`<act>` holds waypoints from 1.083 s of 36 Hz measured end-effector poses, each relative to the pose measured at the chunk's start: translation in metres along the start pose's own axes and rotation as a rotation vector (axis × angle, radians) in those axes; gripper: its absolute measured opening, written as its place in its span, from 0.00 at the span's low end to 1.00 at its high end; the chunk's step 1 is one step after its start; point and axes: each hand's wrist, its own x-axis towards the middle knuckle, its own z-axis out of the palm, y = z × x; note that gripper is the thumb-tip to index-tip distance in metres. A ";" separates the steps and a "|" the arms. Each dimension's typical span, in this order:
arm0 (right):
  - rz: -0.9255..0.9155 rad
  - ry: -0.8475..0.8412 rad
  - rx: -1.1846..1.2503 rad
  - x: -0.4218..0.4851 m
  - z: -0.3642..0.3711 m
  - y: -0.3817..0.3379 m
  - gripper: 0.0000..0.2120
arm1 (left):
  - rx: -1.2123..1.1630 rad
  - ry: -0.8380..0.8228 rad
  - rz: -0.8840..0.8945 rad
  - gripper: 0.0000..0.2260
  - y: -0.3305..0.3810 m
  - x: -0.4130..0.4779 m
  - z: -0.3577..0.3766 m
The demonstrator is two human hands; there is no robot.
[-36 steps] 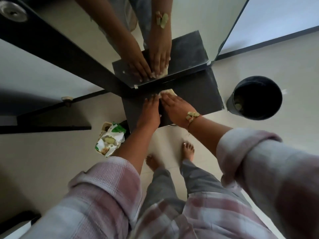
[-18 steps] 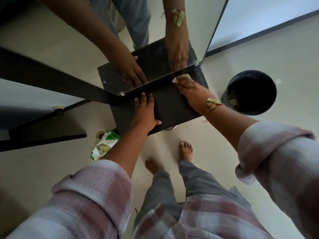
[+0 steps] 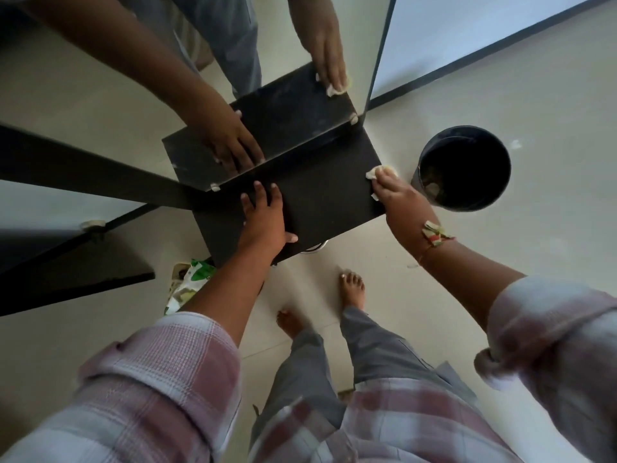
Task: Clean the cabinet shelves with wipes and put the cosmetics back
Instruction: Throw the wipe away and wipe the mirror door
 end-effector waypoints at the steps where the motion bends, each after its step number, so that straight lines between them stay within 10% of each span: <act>1: -0.009 0.017 -0.002 -0.011 0.004 0.000 0.22 | 0.003 0.001 0.001 0.50 0.000 0.000 0.000; 12: -0.245 -0.054 -0.087 -0.020 0.030 -0.035 0.16 | 0.022 0.010 0.012 0.50 0.002 -0.001 0.000; 26: 0.006 0.231 -0.040 0.083 -0.004 -0.020 0.13 | 0.025 0.033 0.031 0.51 -0.002 0.003 0.004; 39: -0.272 0.050 -0.009 -0.051 0.053 -0.060 0.20 | 0.002 0.033 0.027 0.50 -0.002 0.001 0.004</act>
